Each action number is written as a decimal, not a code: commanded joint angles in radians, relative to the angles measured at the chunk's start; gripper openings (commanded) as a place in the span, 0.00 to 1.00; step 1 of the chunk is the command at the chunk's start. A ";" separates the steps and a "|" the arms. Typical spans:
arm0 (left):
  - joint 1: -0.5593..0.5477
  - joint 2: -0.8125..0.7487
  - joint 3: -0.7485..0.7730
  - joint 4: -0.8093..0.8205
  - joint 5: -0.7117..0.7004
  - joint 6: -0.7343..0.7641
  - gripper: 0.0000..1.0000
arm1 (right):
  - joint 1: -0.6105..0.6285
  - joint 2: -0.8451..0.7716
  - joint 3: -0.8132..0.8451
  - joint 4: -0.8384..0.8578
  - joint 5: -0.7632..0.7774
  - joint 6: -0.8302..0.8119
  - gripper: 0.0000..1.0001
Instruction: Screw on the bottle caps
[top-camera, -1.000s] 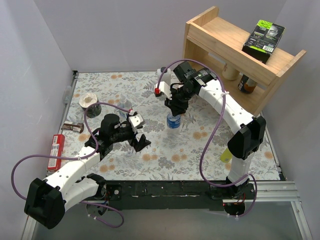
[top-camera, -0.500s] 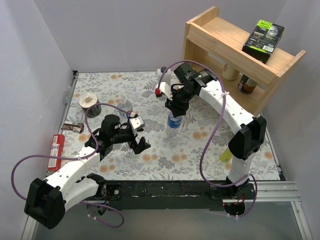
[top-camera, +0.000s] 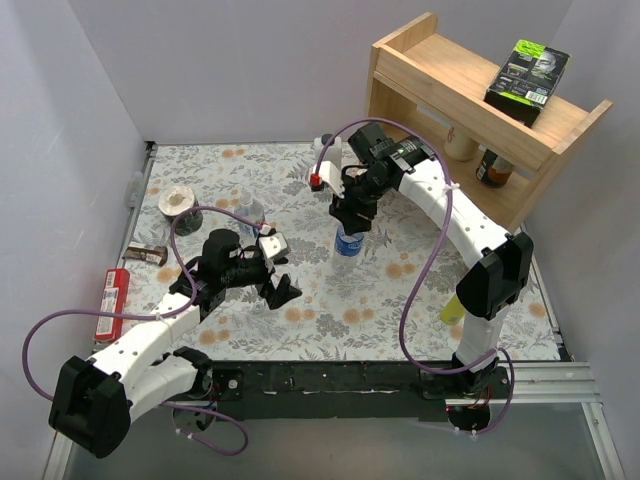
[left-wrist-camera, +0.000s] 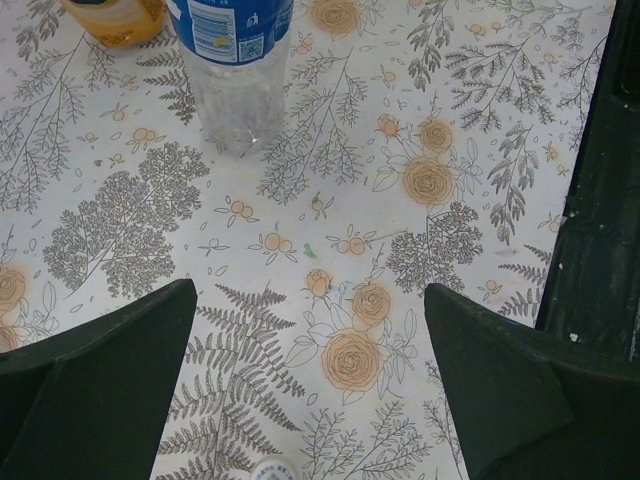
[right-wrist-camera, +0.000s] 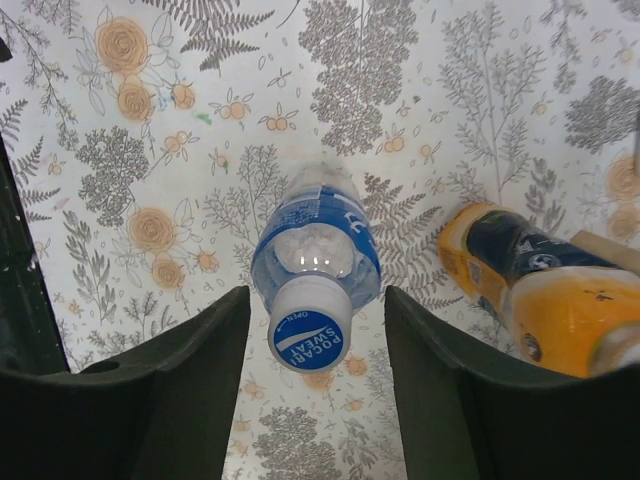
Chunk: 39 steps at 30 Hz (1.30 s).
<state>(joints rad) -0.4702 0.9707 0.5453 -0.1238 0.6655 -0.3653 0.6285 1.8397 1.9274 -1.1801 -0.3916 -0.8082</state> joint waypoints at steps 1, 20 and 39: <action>0.005 -0.006 0.082 -0.031 0.006 -0.037 0.98 | -0.001 -0.011 0.131 -0.003 -0.078 0.033 0.65; 0.419 0.074 0.751 -0.645 -0.791 -0.286 0.98 | 0.095 0.053 -0.036 1.088 -0.092 0.535 0.85; 0.581 0.074 0.556 -0.797 -0.667 -0.385 0.98 | 0.208 0.335 -0.024 1.412 -0.023 0.601 0.85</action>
<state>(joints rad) 0.1040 1.0420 1.0695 -0.9131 -0.0147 -0.7204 0.8303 2.1120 1.8538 0.1455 -0.4385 -0.2157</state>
